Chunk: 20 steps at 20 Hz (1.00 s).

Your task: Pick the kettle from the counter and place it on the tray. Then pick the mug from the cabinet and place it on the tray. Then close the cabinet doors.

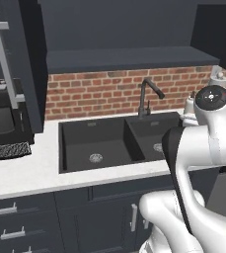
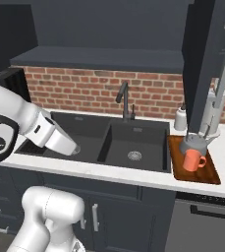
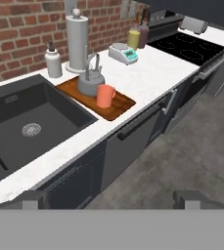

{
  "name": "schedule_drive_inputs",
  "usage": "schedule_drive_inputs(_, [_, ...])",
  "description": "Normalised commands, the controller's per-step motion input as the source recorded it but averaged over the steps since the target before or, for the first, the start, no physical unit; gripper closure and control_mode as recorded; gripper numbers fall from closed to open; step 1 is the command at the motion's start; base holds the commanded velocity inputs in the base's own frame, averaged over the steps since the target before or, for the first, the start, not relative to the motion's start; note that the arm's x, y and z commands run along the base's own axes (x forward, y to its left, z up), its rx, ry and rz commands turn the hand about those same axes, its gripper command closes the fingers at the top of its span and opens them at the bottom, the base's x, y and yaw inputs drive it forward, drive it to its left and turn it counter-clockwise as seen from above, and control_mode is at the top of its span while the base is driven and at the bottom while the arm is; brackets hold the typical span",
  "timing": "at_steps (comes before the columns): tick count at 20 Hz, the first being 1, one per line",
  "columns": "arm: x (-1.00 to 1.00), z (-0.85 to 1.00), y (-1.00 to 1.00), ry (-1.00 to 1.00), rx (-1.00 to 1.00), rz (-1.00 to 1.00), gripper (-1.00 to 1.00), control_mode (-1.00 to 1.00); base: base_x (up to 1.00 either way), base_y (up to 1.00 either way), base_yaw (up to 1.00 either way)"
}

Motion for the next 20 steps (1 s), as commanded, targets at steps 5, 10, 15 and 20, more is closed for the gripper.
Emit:
schedule_drive_inputs(5, [0.0, 0.0, 0.0, 0.0, 0.0, 0.0, -1.0, 1.0, 0.08, -0.14, 0.0])
schedule_drive_inputs(10, [0.0, 0.0, 0.0, 0.0, 0.0, 0.0, -1.0, 1.0, 0.02, -0.18, 0.0])
schedule_drive_inputs(15, [-0.03, -0.01, -0.09, -0.02, 0.04, 0.0, -1.0, -1.0, 0.0, -0.1, 0.0])
schedule_drive_inputs(20, [-0.42, 0.0, -0.63, -0.19, 0.17, -0.11, -1.0, -1.0, 0.0, 0.0, 0.0])
